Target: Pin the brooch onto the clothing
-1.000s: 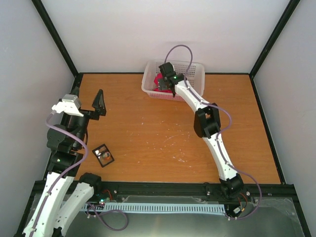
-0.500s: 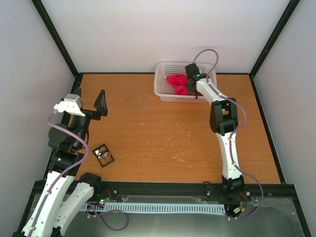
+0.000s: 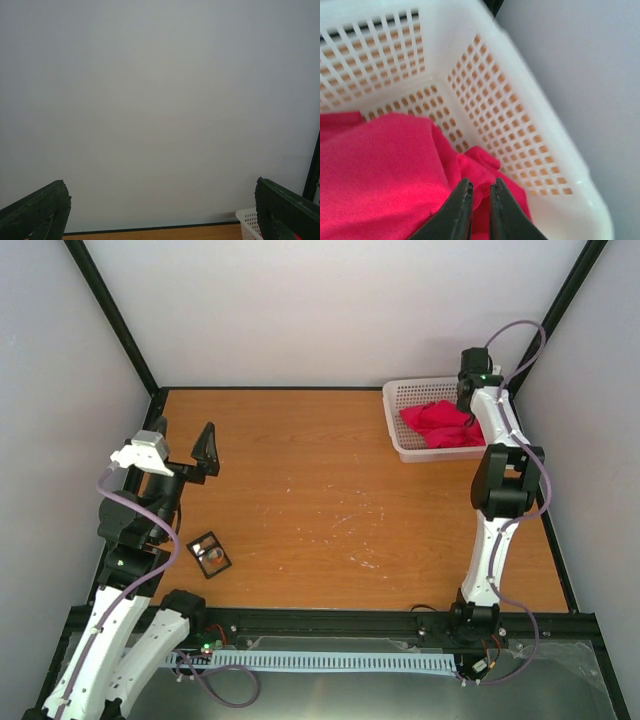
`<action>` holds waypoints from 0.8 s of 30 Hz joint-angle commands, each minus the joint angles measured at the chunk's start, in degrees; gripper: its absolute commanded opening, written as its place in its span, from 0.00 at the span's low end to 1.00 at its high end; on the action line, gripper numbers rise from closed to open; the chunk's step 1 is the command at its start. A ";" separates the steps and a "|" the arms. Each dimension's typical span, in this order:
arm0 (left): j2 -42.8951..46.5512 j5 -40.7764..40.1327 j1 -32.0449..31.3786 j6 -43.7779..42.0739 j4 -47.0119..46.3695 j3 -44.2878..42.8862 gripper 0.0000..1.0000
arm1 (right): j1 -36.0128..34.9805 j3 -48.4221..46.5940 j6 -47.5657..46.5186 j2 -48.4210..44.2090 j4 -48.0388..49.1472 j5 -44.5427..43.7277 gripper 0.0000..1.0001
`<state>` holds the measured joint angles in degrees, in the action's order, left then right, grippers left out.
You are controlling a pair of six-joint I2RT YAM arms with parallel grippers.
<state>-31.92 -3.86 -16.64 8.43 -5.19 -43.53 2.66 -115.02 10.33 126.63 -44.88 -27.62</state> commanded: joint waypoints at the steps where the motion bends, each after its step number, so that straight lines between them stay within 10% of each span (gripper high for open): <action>1: 0.04 0.03 -0.66 -0.15 -1.50 -0.15 1.00 | -0.72 -6.59 -1.97 -4.56 -2.31 -4.11 0.08; 5: -0.20 0.25 -0.84 -0.03 -1.50 -0.17 1.00 | -0.77 -9.01 -1.40 -9.31 -4.07 -0.32 0.09; 14: -0.37 0.76 -0.85 0.18 -1.62 -0.16 1.00 | -0.72 13.35 -2.34 -19.12 -0.05 10.74 0.99; 24: -0.90 0.13 -0.84 -0.07 -1.58 -0.16 1.00 | -0.20 13.30 -1.34 -6.19 -4.13 7.72 0.98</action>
<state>-32.60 -3.62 -17.17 8.45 -5.19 -43.53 1.96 -98.78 8.01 115.50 -46.70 -17.41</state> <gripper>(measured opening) 0.997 0.999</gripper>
